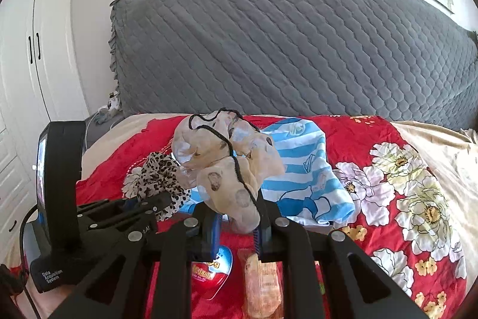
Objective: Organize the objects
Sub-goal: 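Lift both held scrunchies and carry them toward the striped shirt in the gray tray, then lower the leopard scrunchie onto the shirt while the right tool lowers the pink scrunchie beside it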
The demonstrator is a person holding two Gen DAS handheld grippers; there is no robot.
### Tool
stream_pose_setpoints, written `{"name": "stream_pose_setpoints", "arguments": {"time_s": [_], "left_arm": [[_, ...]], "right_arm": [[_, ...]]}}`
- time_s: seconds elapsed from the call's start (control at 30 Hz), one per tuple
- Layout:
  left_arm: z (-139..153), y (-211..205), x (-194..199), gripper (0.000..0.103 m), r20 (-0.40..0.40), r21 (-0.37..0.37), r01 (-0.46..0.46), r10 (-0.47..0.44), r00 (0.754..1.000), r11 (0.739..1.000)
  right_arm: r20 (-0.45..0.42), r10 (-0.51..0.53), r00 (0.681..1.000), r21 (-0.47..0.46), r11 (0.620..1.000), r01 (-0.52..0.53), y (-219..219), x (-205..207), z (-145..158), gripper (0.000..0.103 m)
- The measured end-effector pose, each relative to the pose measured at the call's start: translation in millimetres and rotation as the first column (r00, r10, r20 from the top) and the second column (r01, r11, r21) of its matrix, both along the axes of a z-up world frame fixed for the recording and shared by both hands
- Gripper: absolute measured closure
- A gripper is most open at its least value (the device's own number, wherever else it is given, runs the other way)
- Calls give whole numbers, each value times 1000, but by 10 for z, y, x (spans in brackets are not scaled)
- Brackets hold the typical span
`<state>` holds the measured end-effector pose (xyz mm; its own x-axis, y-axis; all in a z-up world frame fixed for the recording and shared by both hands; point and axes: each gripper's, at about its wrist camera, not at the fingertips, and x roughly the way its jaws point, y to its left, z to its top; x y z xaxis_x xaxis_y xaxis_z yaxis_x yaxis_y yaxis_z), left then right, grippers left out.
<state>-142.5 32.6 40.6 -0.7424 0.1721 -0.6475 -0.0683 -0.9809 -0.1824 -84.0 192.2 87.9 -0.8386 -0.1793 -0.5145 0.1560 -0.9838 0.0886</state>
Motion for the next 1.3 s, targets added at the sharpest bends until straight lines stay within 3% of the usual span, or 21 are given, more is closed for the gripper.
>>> {"name": "stream_pose_setpoints", "arguments": {"time_s": [1.03,1.3], "left_arm": [[-165,117,-417,91,-34,-40,-6,4,999,999],[-222,270,-597,91,-34,-52,14,-16,999,999]], "right_arm": [[33,-38,999,-1,999,38,123,-636,-397,86],[65,-35,997,17,999,34,139,-821,-646,86]]}}
